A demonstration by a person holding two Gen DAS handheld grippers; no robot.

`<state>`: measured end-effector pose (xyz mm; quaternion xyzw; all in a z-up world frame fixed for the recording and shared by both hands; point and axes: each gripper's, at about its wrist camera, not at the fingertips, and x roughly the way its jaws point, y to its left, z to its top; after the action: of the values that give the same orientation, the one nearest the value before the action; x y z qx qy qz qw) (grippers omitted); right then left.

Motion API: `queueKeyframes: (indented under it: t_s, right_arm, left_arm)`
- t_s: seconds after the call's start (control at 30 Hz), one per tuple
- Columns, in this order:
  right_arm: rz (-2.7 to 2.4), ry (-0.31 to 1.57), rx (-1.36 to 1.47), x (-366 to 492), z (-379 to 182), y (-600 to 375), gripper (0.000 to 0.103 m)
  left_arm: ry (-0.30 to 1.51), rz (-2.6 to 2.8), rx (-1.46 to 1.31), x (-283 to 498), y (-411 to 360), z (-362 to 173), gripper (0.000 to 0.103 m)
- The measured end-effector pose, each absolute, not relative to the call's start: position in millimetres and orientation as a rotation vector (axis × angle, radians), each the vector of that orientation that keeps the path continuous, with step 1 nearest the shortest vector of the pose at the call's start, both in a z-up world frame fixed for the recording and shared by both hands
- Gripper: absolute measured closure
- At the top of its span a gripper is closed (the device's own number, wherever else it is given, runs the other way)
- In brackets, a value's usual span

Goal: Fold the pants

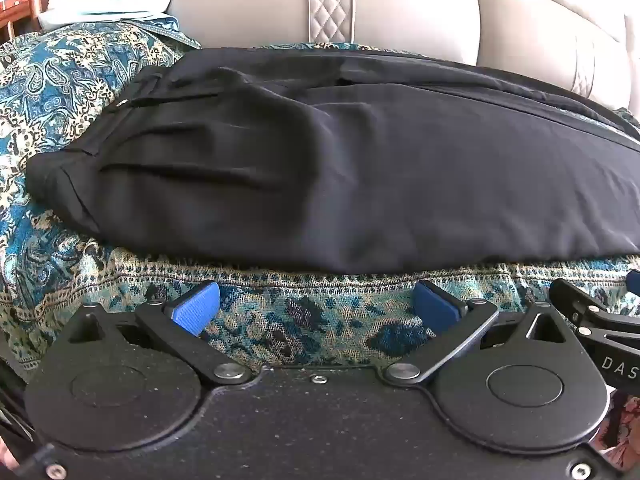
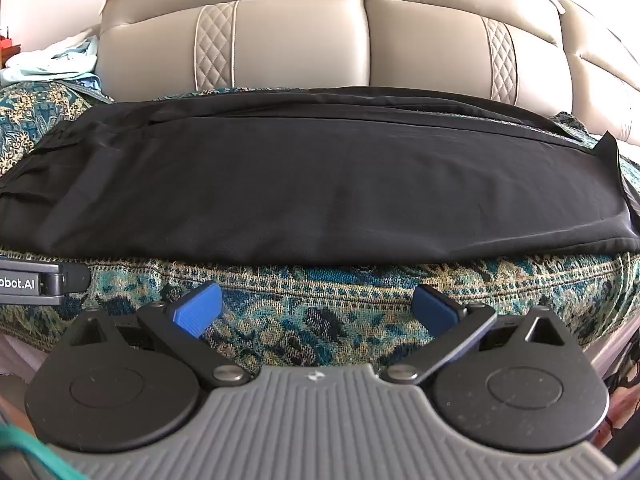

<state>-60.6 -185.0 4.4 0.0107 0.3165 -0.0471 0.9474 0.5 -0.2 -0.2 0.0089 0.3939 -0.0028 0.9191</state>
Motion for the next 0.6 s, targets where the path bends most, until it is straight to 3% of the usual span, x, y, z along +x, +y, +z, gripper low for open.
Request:
queueKeyframes:
  t_s: [0.6]
  right_arm:
    - [-0.102,0.651,0.027,-60.3,8.3,-188.0,0.0]
  left_arm:
    - [0.806,-0.013,0.029,1.8,-1.0,-3.1,0.0]
